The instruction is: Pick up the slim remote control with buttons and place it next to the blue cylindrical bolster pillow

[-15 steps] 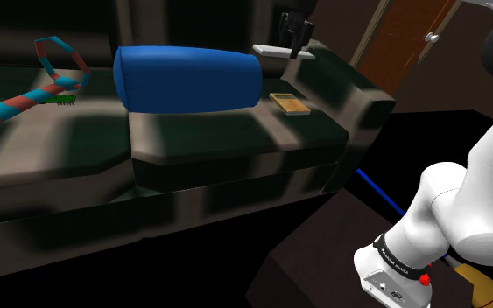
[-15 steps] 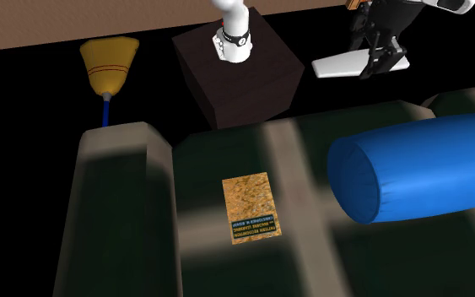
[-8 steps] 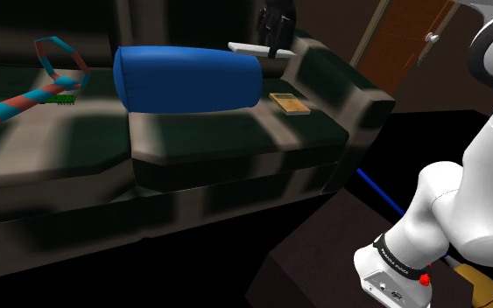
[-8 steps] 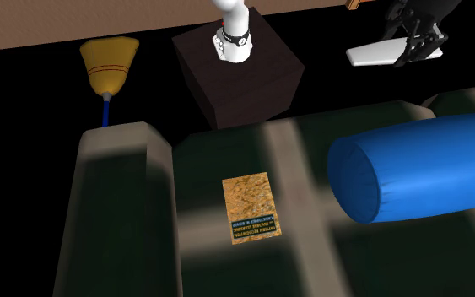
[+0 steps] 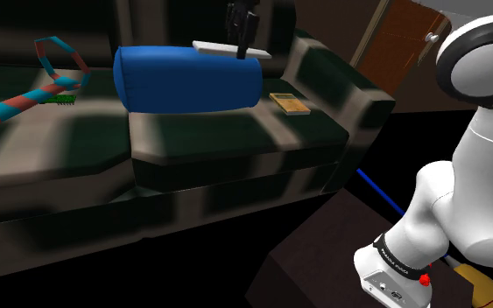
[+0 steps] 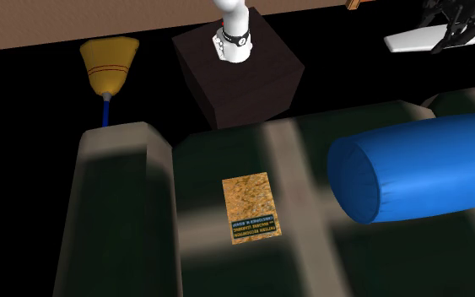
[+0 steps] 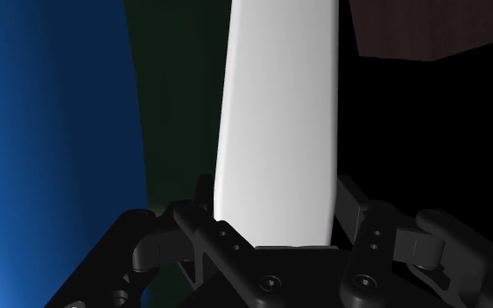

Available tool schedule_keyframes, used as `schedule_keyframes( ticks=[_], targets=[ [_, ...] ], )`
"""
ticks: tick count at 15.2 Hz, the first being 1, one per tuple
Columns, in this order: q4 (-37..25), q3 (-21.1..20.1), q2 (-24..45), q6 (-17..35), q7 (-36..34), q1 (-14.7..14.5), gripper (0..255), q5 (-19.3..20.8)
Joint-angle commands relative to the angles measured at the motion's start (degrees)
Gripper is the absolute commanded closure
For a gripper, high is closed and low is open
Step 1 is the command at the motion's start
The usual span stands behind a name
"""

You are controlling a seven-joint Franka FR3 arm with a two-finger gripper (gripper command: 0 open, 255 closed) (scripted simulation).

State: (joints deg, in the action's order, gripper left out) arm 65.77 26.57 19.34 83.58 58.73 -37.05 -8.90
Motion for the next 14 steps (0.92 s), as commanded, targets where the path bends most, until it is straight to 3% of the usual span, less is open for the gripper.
schedule_keyframes(
  ticks=[1,4,6,9,14],
  targets=[
    [-5.98,-0.78,3.74,-2.37,-1.86,0.00,255,-1.39],
    [-15.98,-2.04,10.02,-6.10,-4.88,0.42,255,-3.48],
    [-27.18,-3.26,16.51,-10.60,-7.23,2.08,255,-5.48],
    [-17.49,-2.57,12.46,-5.16,-6.74,-0.55,255,-4.08],
    [-7.62,-2.17,8.99,1.15,-6.47,-2.89,255,-2.78]
  ],
)
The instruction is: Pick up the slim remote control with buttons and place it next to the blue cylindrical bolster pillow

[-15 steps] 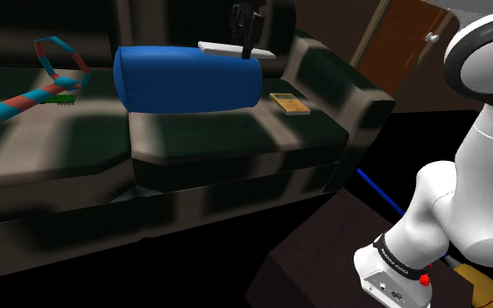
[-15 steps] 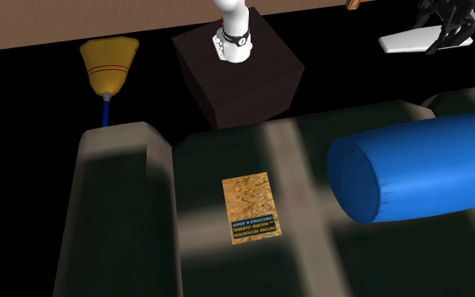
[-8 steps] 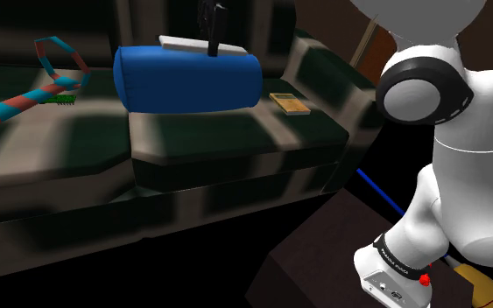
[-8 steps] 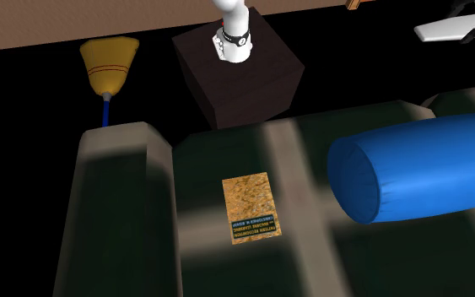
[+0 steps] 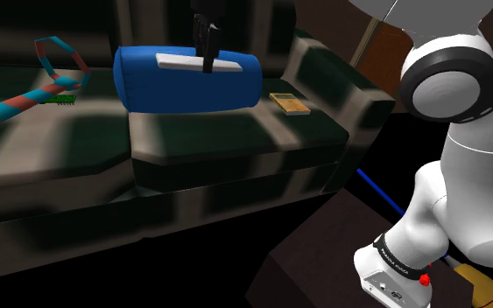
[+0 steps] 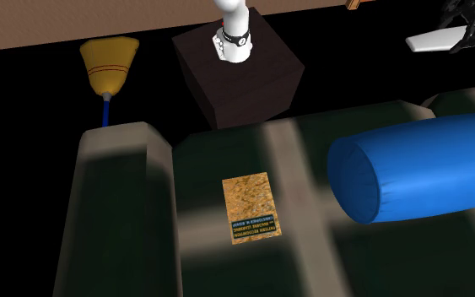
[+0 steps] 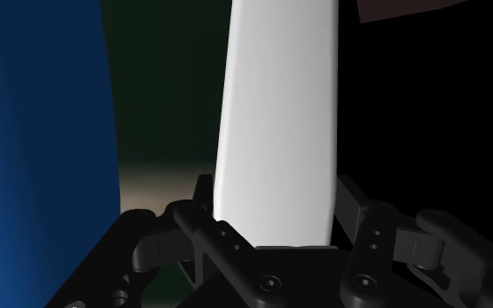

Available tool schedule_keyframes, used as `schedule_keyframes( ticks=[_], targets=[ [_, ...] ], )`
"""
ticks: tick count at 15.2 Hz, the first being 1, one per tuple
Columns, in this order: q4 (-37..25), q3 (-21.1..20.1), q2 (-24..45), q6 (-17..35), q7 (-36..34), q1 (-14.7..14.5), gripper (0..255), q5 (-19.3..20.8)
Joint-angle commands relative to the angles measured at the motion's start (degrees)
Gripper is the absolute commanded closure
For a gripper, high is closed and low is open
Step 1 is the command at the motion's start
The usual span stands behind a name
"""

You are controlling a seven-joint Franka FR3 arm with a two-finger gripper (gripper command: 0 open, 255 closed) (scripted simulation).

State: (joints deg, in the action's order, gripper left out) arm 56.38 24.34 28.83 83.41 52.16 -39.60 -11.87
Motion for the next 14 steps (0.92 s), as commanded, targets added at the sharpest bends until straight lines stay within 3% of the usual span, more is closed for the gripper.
schedule_keyframes(
  ticks=[1,14],
  targets=[
    [3.35,0.10,-0.98,2.40,0.13,-0.66,255,0.37],
    [18.50,0.18,-4.15,14.36,0.46,-3.23,255,1.48]
  ],
)
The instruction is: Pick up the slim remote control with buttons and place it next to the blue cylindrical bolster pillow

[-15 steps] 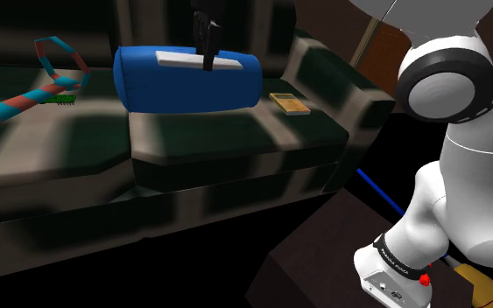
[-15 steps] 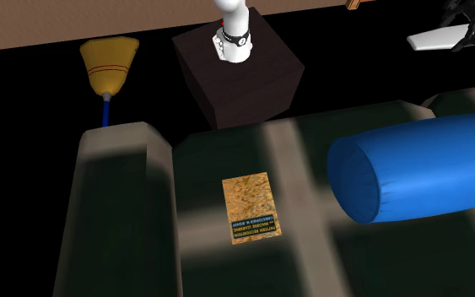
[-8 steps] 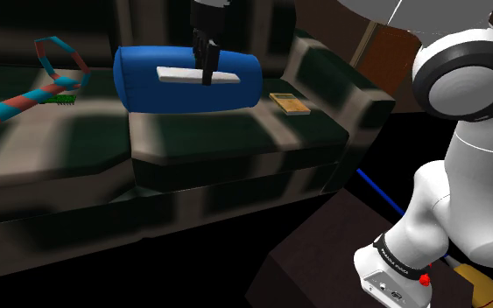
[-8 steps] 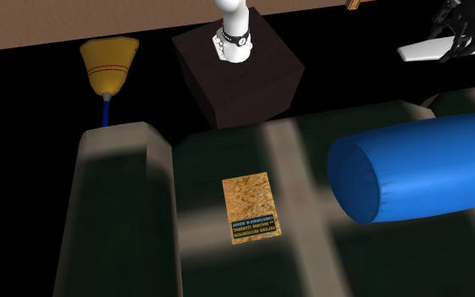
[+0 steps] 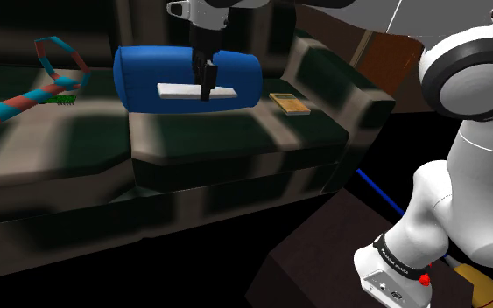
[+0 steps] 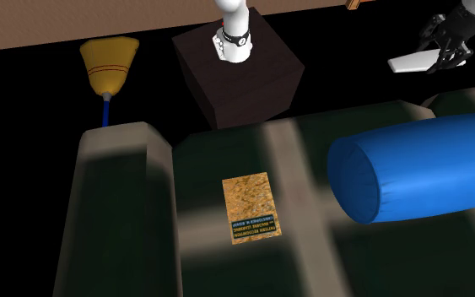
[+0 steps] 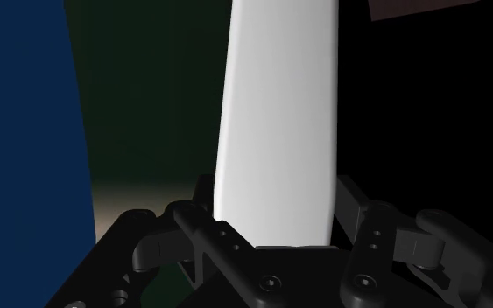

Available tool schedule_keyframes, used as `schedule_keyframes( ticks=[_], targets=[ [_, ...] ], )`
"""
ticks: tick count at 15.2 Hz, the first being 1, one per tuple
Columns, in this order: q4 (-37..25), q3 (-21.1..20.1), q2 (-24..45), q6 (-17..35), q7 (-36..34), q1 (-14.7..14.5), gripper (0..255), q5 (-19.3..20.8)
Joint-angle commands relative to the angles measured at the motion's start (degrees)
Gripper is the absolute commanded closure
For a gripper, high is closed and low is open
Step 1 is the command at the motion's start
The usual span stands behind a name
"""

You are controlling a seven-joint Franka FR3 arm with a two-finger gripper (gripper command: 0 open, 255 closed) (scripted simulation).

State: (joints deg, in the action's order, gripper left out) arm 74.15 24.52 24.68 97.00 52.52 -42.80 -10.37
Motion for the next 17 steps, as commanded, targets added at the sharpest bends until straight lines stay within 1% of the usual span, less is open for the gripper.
schedule_keyframes(
  ticks=[1,9,17],
  targets=[
    [1.63,-0.02,-0.08,1.58,0.13,-0.15,255,0.00],
    [7.83,-0.21,-0.07,7.73,0.47,-0.76,255,-0.16],
    [12.66,-0.53,0.88,13.40,0.97,-1.02,255,-0.74]
  ],
)
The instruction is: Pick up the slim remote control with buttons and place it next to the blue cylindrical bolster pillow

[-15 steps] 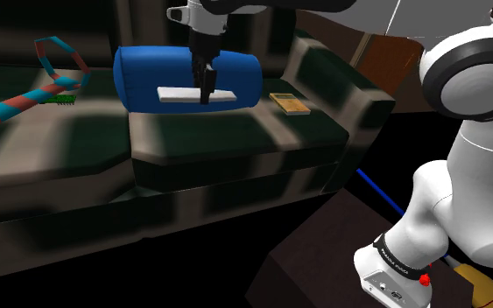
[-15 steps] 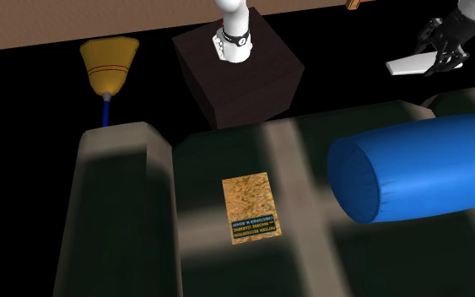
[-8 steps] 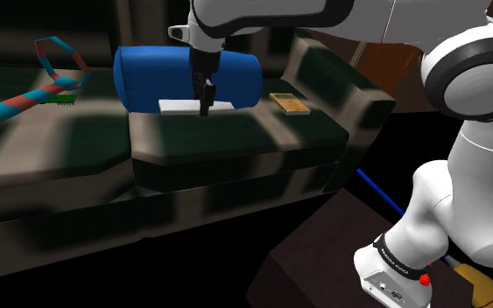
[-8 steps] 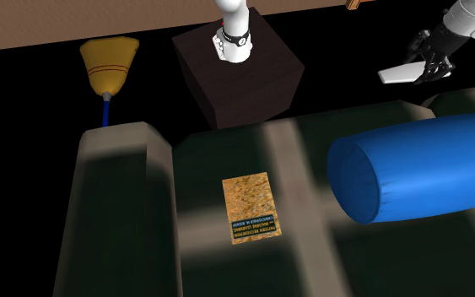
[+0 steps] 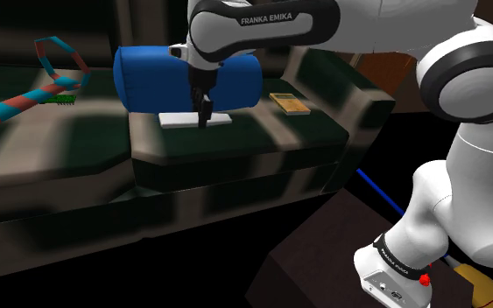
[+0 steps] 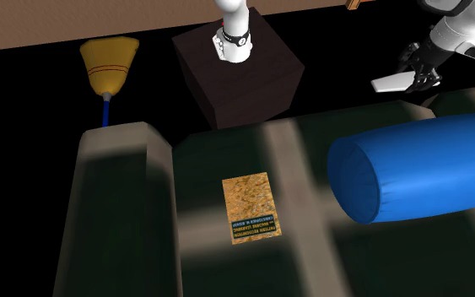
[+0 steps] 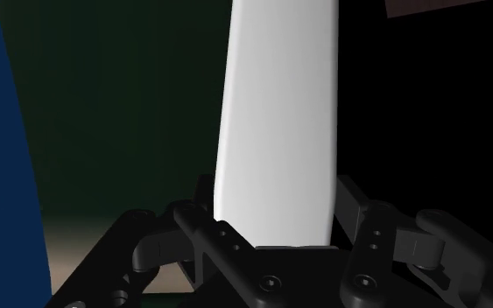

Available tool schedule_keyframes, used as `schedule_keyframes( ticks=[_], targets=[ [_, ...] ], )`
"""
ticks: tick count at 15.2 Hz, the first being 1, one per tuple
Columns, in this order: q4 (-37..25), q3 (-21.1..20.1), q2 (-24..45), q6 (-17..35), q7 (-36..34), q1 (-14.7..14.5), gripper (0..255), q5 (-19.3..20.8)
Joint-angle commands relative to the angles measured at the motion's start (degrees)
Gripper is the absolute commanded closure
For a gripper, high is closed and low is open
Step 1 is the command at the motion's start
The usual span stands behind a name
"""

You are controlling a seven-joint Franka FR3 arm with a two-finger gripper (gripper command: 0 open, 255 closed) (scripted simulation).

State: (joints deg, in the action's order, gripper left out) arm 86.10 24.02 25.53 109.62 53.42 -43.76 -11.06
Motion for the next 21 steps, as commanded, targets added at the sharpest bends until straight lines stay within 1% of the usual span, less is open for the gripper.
schedule_keyframes(
  ticks=[1,17,21],
  targets=[
    [1.23,-0.08,0.21,1.46,0.15,-0.06,255,-0.15],
    [7.42,-1.29,4.51,11.62,1.62,0.30,255,-2.37],
    [7.55,-1.34,4.68,11.91,1.68,0.32,255,-2.45]
  ],
)
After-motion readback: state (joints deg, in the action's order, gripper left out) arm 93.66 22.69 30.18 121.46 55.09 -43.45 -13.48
